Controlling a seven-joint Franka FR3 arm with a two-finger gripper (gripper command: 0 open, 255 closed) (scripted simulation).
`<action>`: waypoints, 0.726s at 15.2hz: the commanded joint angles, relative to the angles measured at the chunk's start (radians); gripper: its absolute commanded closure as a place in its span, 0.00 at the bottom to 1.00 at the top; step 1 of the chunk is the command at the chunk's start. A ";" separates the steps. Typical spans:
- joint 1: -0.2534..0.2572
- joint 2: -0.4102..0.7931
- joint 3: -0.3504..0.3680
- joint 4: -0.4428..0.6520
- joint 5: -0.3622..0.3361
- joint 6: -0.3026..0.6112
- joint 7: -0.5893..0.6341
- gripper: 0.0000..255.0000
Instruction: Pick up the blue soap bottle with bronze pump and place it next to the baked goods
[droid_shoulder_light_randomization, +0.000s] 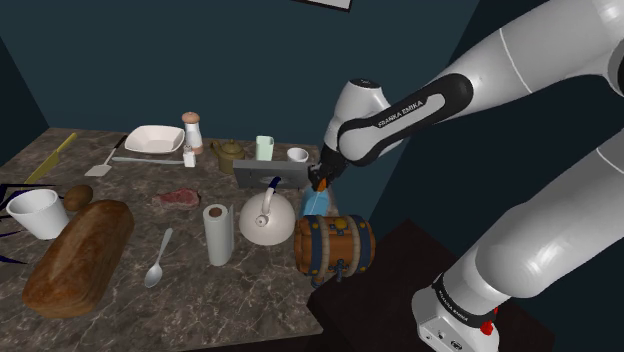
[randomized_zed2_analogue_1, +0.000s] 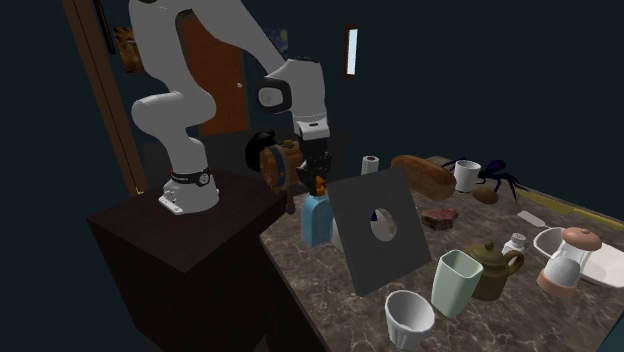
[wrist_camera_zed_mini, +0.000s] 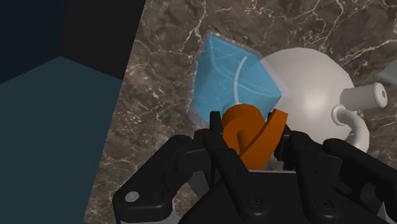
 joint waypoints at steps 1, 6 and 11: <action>0.001 -0.023 -0.001 0.007 0.005 -0.030 -0.004 1.00; 0.004 -0.080 -0.005 0.029 0.017 -0.108 -0.012 1.00; 0.006 -0.130 -0.010 0.057 0.023 -0.186 -0.017 1.00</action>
